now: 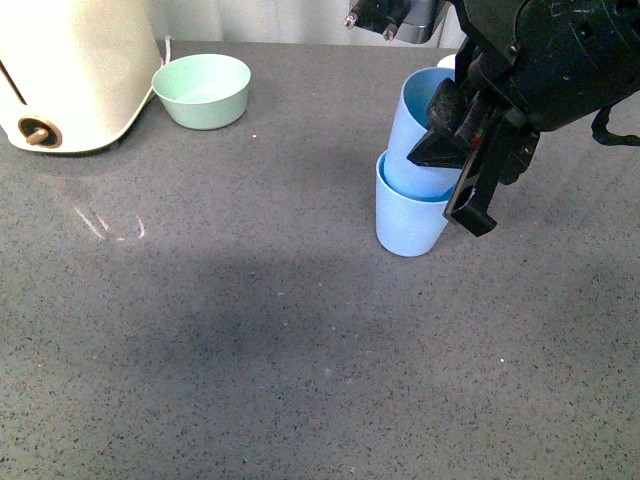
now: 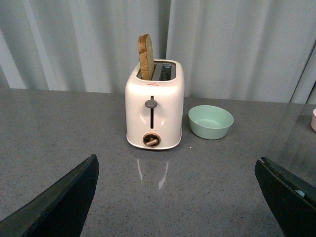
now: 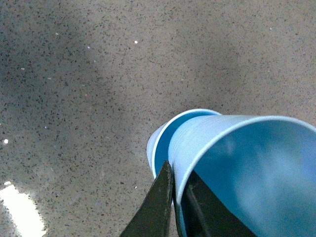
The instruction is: Stack blue cups with both arms
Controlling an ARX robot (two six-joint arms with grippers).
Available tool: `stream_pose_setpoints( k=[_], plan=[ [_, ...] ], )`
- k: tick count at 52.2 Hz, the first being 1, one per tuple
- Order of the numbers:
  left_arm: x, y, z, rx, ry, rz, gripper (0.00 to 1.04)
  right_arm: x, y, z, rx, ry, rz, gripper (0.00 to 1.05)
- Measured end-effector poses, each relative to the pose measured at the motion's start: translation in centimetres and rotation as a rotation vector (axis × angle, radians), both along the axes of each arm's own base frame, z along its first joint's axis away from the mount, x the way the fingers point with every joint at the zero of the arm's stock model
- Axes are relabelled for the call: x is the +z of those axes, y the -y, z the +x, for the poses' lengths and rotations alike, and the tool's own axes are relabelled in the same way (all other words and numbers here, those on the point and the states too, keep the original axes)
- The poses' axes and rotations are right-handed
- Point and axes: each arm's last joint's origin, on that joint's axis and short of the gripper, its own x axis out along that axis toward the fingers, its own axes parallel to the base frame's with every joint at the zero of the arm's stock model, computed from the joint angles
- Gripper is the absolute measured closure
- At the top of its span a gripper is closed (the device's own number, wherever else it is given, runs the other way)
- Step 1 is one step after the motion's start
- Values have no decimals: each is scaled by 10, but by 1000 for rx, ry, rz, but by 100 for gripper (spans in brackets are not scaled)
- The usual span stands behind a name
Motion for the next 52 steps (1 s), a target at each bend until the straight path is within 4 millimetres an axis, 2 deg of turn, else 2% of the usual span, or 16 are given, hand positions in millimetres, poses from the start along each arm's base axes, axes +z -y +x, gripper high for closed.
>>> stream_pose_setpoints(
  k=[12,15,20,23,27,31,42,46,52],
  plan=[
    [0,0,0,0,0,0,9,6,4,4,-24,29,30,56],
    [0,0,0,0,0,0,9,10,6,4,-28,37,51,48],
    [0,0,0,0,0,0,9,29,17,3,-53,86,124,28],
    [0,0,0,0,0,0,9,43,31,-1,-102,145,183,15],
    [0,0,0,0,0,0,9,50,49,-6,-152,181,245,17],
    [0,0,0,0,0,0,9,51,69,-12,-219,215,279,7],
    [0,0,0,0,0,0,9,45,117,-28,-422,273,390,9],
    [0,0,0,0,0,0,9,43,126,-35,-480,298,433,9],
    [0,0,0,0,0,0,9,28,134,-51,-791,578,596,30]
  ],
)
